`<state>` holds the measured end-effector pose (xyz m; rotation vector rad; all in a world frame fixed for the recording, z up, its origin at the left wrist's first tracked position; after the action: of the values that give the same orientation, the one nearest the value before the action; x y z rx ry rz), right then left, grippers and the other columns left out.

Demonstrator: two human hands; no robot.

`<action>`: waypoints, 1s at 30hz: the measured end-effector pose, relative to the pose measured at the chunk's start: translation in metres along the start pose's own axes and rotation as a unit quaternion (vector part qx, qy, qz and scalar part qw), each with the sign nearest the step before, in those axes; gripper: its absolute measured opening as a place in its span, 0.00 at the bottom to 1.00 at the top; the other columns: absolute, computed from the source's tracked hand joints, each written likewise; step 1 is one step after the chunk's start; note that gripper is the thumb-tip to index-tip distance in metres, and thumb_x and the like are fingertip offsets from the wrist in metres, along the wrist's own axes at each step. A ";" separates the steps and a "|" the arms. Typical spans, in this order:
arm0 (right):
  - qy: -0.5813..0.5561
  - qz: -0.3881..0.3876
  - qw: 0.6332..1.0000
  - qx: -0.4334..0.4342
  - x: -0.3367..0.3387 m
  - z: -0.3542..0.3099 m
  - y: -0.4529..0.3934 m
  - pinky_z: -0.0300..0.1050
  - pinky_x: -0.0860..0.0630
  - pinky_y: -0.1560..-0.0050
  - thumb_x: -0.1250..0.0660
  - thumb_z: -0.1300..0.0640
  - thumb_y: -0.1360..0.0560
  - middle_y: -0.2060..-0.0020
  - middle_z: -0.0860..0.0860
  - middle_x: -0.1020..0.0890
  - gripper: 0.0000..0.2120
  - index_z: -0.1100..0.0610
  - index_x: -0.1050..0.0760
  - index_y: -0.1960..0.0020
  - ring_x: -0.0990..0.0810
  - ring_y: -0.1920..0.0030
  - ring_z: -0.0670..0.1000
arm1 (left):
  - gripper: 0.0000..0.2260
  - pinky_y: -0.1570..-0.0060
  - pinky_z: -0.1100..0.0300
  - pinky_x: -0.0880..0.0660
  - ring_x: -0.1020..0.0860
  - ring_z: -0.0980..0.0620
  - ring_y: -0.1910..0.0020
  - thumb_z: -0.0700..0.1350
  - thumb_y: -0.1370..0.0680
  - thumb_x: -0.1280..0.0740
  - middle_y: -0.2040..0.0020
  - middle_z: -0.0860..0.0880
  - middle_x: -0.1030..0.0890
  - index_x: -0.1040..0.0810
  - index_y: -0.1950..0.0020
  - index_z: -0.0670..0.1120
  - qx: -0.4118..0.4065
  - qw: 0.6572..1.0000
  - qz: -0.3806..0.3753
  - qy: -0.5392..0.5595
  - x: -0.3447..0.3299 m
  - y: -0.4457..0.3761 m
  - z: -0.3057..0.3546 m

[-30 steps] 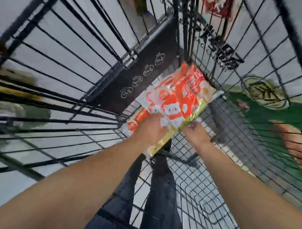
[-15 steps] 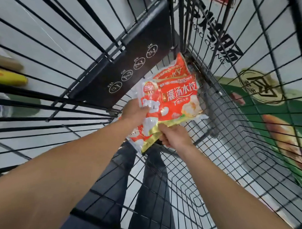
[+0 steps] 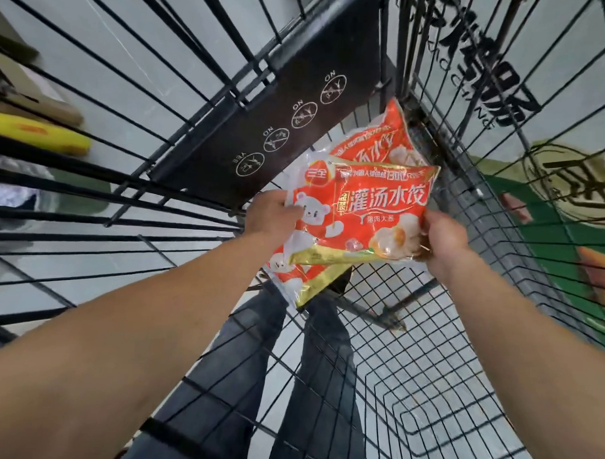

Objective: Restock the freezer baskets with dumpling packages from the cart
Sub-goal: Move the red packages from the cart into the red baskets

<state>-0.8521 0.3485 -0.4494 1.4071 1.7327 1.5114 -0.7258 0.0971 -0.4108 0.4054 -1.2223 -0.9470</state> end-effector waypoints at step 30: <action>-0.306 0.223 0.909 0.174 0.123 0.085 0.360 0.60 0.19 0.46 0.32 0.59 0.22 0.54 0.54 0.14 0.04 0.54 0.21 0.56 0.16 0.52 0.57 | 0.10 0.53 0.48 0.19 0.16 0.47 0.57 0.51 0.27 0.30 0.60 0.48 0.14 0.16 0.60 0.44 -0.292 0.942 -0.091 0.137 0.146 0.244 0.085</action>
<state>-0.6853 0.4539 -0.1135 2.2809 1.3650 0.7950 -0.7027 0.1391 -0.1179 0.1649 -0.6136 -1.3100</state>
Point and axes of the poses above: each hand's wrist, its own y-axis away from the middle knuckle, its own x-axis out of the back of the hand, z = x × y, the point moved 5 cm from there along -y, towards the middle knuckle
